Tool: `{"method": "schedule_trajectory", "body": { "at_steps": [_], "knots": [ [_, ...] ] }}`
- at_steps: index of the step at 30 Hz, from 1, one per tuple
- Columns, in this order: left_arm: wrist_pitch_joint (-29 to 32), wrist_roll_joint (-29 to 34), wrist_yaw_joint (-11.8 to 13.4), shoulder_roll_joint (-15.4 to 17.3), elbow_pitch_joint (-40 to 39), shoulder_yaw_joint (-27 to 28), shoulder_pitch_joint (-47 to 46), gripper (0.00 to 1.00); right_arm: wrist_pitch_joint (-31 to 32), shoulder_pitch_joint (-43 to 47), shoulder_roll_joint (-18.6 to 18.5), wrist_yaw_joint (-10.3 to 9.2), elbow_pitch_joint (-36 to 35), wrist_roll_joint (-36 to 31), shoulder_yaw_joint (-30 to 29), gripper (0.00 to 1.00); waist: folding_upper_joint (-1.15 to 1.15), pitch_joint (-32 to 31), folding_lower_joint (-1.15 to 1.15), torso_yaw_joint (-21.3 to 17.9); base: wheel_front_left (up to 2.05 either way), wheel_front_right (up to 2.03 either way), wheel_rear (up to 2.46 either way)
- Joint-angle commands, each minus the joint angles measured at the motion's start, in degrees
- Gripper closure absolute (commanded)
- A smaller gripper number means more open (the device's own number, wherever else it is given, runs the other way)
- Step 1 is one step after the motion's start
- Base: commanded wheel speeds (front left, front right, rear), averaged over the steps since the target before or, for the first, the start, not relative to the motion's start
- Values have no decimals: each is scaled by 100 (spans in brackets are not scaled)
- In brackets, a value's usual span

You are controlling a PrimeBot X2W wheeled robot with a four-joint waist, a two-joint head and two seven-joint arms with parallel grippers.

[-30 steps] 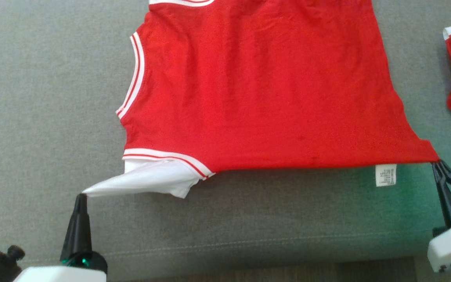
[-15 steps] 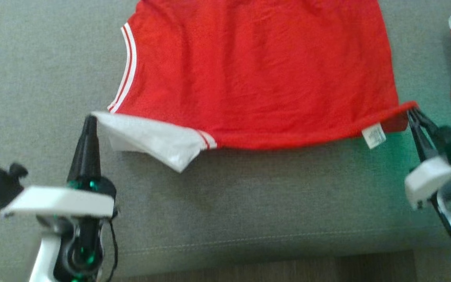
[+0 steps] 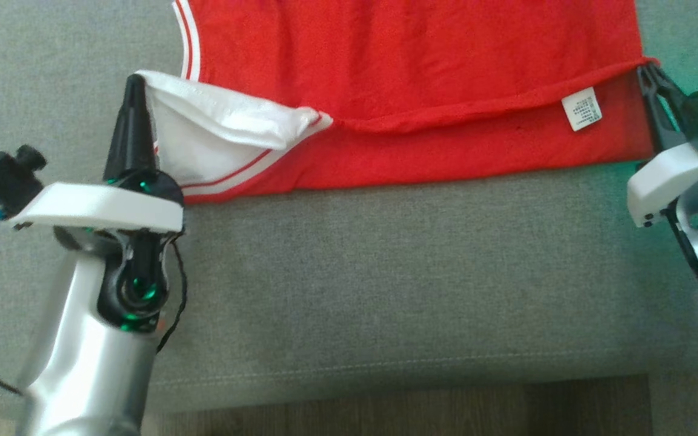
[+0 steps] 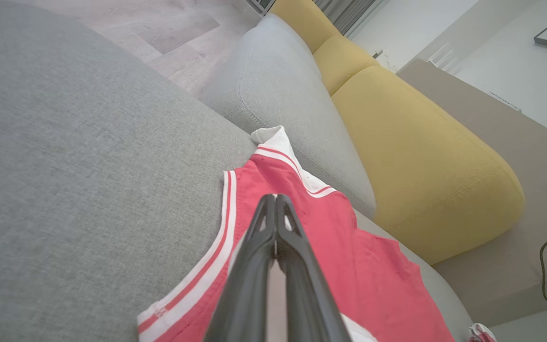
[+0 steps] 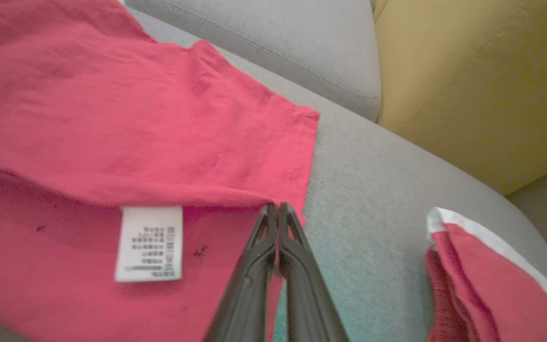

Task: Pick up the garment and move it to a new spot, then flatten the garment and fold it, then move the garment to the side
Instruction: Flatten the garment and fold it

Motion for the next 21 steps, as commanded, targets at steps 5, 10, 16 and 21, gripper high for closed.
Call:
{"method": "schedule_trajectory", "body": {
  "at_steps": [5,10,16,21],
  "knots": [
    [-218,-28,-444,-70,320,91,-437,0,-238,-101,88,-3,150,77,1,0,0,73,0,47,0,0,0],
    [-370,207,-572,-22,357,119,-268,0,-382,217,290,-3,-23,55,-303,0,0,-43,0,5,0,0,0],
    [-431,718,-119,-8,176,136,574,0,-328,779,685,-3,-507,126,-623,0,0,-155,0,-92,0,0,0],
    [-118,665,181,-134,397,-23,965,0,-287,1047,1008,-3,-624,215,-791,0,0,-265,0,-56,0,0,0]
  ]
}}
